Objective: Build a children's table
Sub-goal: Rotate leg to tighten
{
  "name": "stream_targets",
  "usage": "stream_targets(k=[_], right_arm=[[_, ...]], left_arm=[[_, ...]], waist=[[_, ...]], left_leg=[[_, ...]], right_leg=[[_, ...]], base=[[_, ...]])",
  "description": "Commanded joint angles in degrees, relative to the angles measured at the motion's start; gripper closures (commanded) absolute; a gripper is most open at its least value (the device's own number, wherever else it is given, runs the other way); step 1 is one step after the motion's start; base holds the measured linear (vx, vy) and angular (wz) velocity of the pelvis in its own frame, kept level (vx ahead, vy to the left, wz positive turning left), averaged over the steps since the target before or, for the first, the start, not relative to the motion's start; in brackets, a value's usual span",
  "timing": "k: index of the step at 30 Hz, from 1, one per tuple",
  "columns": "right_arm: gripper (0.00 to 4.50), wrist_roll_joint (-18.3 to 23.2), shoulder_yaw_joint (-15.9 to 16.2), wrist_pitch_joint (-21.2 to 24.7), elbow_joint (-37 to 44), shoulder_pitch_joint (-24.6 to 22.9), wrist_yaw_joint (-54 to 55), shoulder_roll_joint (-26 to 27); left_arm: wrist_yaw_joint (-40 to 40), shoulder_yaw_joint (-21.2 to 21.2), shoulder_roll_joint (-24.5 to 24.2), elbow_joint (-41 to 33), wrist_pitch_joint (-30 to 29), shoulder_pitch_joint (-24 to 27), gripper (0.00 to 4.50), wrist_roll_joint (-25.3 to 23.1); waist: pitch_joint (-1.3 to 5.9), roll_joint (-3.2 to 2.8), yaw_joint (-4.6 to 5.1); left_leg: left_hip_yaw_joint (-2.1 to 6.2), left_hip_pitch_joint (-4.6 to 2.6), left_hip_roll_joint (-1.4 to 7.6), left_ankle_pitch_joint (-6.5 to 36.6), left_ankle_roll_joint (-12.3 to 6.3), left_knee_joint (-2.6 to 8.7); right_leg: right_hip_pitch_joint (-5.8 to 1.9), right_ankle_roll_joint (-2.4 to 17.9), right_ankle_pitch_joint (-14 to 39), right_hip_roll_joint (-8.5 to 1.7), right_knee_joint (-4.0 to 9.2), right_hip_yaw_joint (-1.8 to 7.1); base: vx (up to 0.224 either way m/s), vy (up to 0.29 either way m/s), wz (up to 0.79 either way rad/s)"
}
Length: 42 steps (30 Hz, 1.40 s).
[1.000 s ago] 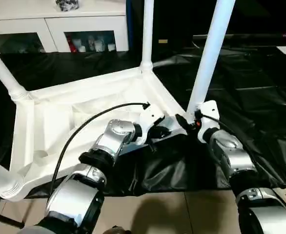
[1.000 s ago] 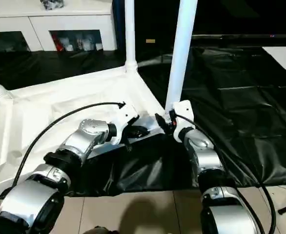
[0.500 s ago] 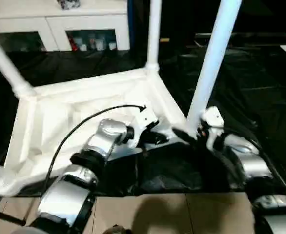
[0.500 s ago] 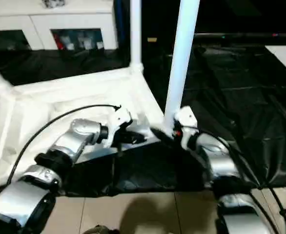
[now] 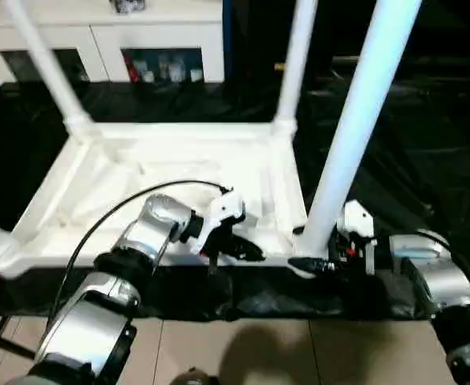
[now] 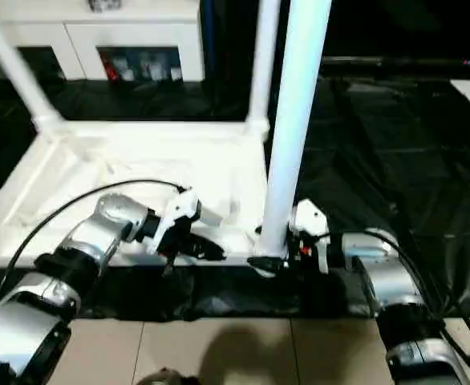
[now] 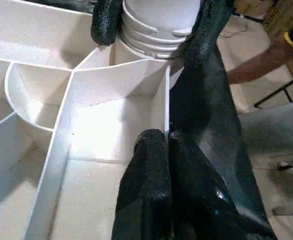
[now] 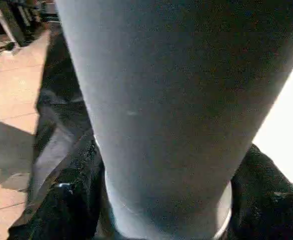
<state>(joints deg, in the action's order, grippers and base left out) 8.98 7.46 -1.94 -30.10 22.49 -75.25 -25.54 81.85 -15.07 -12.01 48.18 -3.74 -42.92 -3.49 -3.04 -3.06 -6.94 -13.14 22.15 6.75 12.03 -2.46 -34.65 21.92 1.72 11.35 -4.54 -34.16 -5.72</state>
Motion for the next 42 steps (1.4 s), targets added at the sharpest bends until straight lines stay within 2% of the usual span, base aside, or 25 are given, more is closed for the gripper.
stream_targets(k=[1,3,5,8,10,11,12,14,15,16,18,19,21,23,24,26,27,30,32,36,37,38,39,41,42], right_arm=[[1.67,-0.8,5.0,1.3,0.2,-1.3,-3.2,1.2],[1.72,-0.7,5.2,1.7,0.9,-1.7,-2.9,1.4],[1.74,-0.9,4.7,1.4,0.4,-1.5,-0.9,2.2],[1.75,-2.2,3.0,0.5,-2.5,-0.3,5.7,4.5],[1.75,-4.7,1.2,0.6,-6.5,1.7,15.4,6.9],[1.76,-4.7,1.2,0.6,-6.5,1.7,15.4,6.9],[1.76,-5.9,0.2,1.2,-9.2,3.1,21.2,8.2],[1.76,-6.6,-0.4,1.6,-11.0,4.0,24.9,9.1],[1.76,-6.7,-1.7,2.6,-13.2,5.4,30.4,10.8],[1.76,-6.7,-1.7,2.6,-13.2,5.4,30.4,10.8],[1.76,-6.5,-3.8,4.3,-16.4,7.4,39.8,14.0],[1.76,-6.5,-3.8,4.3,-16.4,7.4,39.8,14.0],[1.76,-6.7,-4.3,5.2,-18.5,8.6,46.0,17.1],[1.76,-6.7,-4.3,4.5,-19.4,8.9,45.9,18.6],[1.20,-6.5,-4.3,3.9,-19.6,9.0,45.4,19.2],[1.06,-6.2,-4.3,3.4,-19.6,9.2,43.6,19.3],[1.06,-6.2,-4.3,3.4,-19.6,9.2,43.6,19.3],[0.62,-6.7,-4.1,1.8,-19.9,9.8,42.8,18.4],[0.52,-7.1,-3.7,0.4,-19.6,9.8,41.5,17.4],[0.52,-7.2,-2.9,-2.7,-18.5,9.3,37.9,15.8],[0.52,-5.8,-2.0,-4.3,-15.7,7.7,31.1,14.0],[0.52,-5.3,-1.8,-4.5,-14.9,7.2,29.1,13.5],[0.52,-4.8,-1.6,-4.8,-14.0,6.7,26.9,13.0],[0.52,-3.9,-0.6,-4.7,-11.7,5.4,22.4,11.6],[0.52,-3.0,0.5,-4.0,-9.5,4.0,17.7,10.1]], left_arm=[[0.1,-0.2,1.4,-3.0,0.2,-0.8,4.50,2.2],[-0.8,0.1,1.7,-2.9,0.5,-0.7,4.50,1.9],[-2.7,0.6,2.3,-2.6,1.1,-0.8,4.50,1.9],[-7.2,1.4,3.8,-1.6,1.6,-1.5,4.50,1.6],[-12.3,2.2,5.4,-0.3,1.9,-2.3,4.50,0.9],[-12.3,2.2,5.4,-0.3,1.9,-2.3,4.50,0.9],[-15.7,2.6,6.5,0.8,1.4,-3.1,4.50,0.5],[-17.9,2.9,7.3,1.5,1.1,-3.6,4.50,0.2],[-22.2,3.6,8.8,2.7,0.2,-4.5,4.50,-0.2],[-22.2,3.6,8.8,2.7,0.2,-4.5,4.50,-0.2],[-29.4,4.5,11.6,4.3,-1.5,-5.8,4.50,-0.6],[-29.4,4.5,11.6,4.3,-1.5,-5.8,4.50,-0.6],[-33.9,4.7,13.7,4.7,-2.1,-6.2,4.50,-1.1],[-34.3,4.5,14.4,4.4,-2.0,-5.9,4.50,-1.2],[-33.8,4.3,14.5,4.1,-1.8,-5.7,4.50,-1.1],[-32.1,4.0,14.3,3.7,-1.1,-5.2,4.50,-0.9],[-32.1,4.0,14.3,3.7,-1.1,-5.2,4.50,-0.9],[-29.2,3.6,13.3,3.3,0.0,-4.5,4.50,-0.6],[-27.0,3.2,12.5,2.9,0.7,-4.1,4.50,-0.3],[-23.8,2.6,11.2,2.1,1.2,-3.5,4.50,0.0],[-20.3,2.1,9.7,1.2,1.8,-2.8,4.50,0.3],[-19.3,1.9,9.3,0.9,1.9,-2.7,4.50,0.4],[-18.3,1.7,8.9,0.7,2.1,-2.5,4.50,0.5],[-16.5,1.6,8.2,0.1,2.0,-2.2,4.50,0.8],[-14.4,1.4,7.4,-0.5,2.2,-1.9,4.50,1.1]], waist=[[3.62,0.56,0.09],[3.71,0.62,0.12],[3.78,0.68,0.09],[3.59,0.67,0.22],[3.22,0.56,0.77],[3.10,0.66,1.13],[3.11,0.58,1.24],[3.07,0.58,2.06],[3.14,0.46,2.44],[3.19,0.47,2.53],[3.38,0.51,2.74],[3.43,0.54,2.84],[3.69,0.59,2.89],[3.75,0.67,2.84],[3.72,0.62,2.77],[3.59,0.68,2.61],[3.56,0.59,2.60],[3.54,0.59,2.76],[3.62,0.59,2.97],[3.77,0.72,2.98],[3.77,0.79,2.91],[3.75,0.81,2.36],[3.81,0.75,2.06],[3.77,0.80,1.55],[3.71,0.86,1.62]], left_leg=[[4.52,-1.71,9.03,11.4,-2.84,4.84],[4.47,-1.71,8.93,11.0,-2.47,4.77],[4.44,-1.62,8.88,9.9,-2.97,4.62],[4.51,-1.58,8.95,10.8,-2.65,4.77],[4.79,-1.89,8.94,15.2,0.20,5.15],[4.96,-1.89,8.79,16.6,1.54,5.21],[5.04,-1.91,8.82,16.9,1.98,5.23],[5.21,-2.01,8.78,17.8,3.05,5.43],[5.16,-2.10,8.72,18.1,3.51,5.52],[5.16,-2.15,8.67,18.1,3.65,5.50],[4.90,-1.96,8.52,15.9,3.08,5.32],[4.80,-1.96,8.38,15.2,2.68,5.24],[4.66,-1.64,8.21,11.5,0.53,4.89],[4.50,-1.34,7.94,10.1,-1.46,4.50],[4.50,-1.31,7.97,9.9,-1.94,4.44],[4.54,-1.36,8.17,10.5,-2.85,4.56],[4.56,-1.41,8.31,10.9,-2.76,4.64],[4.64,-1.58,8.51,12.1,-1.77,4.97],[4.58,-1.46,8.44,11.7,-1.66,4.93],[4.36,-1.07,8.26,8.7,-3.99,4.42],[4.33,-1.11,8.31,8.6,-4.37,4.42],[4.16,-0.99,8.38,8.0,-5.78,4.10],[4.17,-1.14,8.50,7.8,-6.42,4.13],[4.25,-1.38,8.78,8.5,-6.43,4.31],[4.16,-1.34,8.71,8.8,-6.37,4.32]], right_leg=[[-2.04,15.0,5.6,-7.96,3.48,4.48],[-2.13,15.3,4.7,-7.99,3.33,4.48],[-2.16,15.5,3.0,-8.01,3.15,4.47],[-2.03,15.4,4.5,-8.01,3.40,4.46],[-1.79,14.6,11.6,-8.18,4.19,4.58],[-1.88,14.1,14.3,-8.30,4.45,4.68],[-1.96,13.4,15.6,-8.36,4.65,4.75],[-1.72,13.6,15.4,-8.22,4.65,4.78],[-1.61,13.6,14.6,-7.98,4.59,4.83],[-1.61,13.6,14.0,-8.00,4.58,4.83],[-1.79,14.5,9.5,-8.03,4.15,4.92],[-1.79,14.9,8.4,-8.08,4.17,4.94],[-2.18,15.3,3.5,-7.99,3.73,4.81],[-2.46,15.4,2.4,-8.18,3.74,4.71],[-2.44,15.3,2.6,-8.26,3.83,4.71],[-2.38,14.6,5.5,-7.95,4.10,4.51],[-2.33,14.5,6.1,-7.92,4.11,4.52],[-2.17,14.5,6.7,-7.78,3.99,4.51],[-2.25,15.0,4.6,-7.84,3.65,4.53],[-2.54,15.8,0.8,-7.96,3.26,4.43],[-2.49,15.9,0.8,-7.91,3.25,4.37],[-2.56,15.5,0.8,-8.00,3.23,4.37],[-2.42,15.5,0.8,-7.74,3.18,4.26],[-2.28,15.3,1.4,-7.67,3.10,4.27],[-2.22,15.5,1.8,-7.66,3.13,4.31]], base=[[0.000,0.000,0.00],[0.000,0.000,0.00],[0.000,0.000,0.00],[0.000,0.000,0.00],[0.000,0.000,0.00],[0.000,0.000,0.00],[0.000,0.000,0.00],[0.000,0.000,0.00],[0.000,0.000,0.00],[0.000,0.000,0.00],[0.000,0.000,0.00],[0.000,0.000,0.00],[0.000,0.000,0.00],[0.000,0.000,0.00],[0.000,0.000,0.00],[0.000,0.000,0.00],[0.000,0.000,0.00],[0.000,0.000,0.00],[0.000,0.000,0.00],[0.000,0.000,0.00],[0.000,0.000,0.00],[0.000,0.000,0.00],[0.000,0.000,0.00],[0.000,0.000,0.00],[0.000,0.000,0.00]])
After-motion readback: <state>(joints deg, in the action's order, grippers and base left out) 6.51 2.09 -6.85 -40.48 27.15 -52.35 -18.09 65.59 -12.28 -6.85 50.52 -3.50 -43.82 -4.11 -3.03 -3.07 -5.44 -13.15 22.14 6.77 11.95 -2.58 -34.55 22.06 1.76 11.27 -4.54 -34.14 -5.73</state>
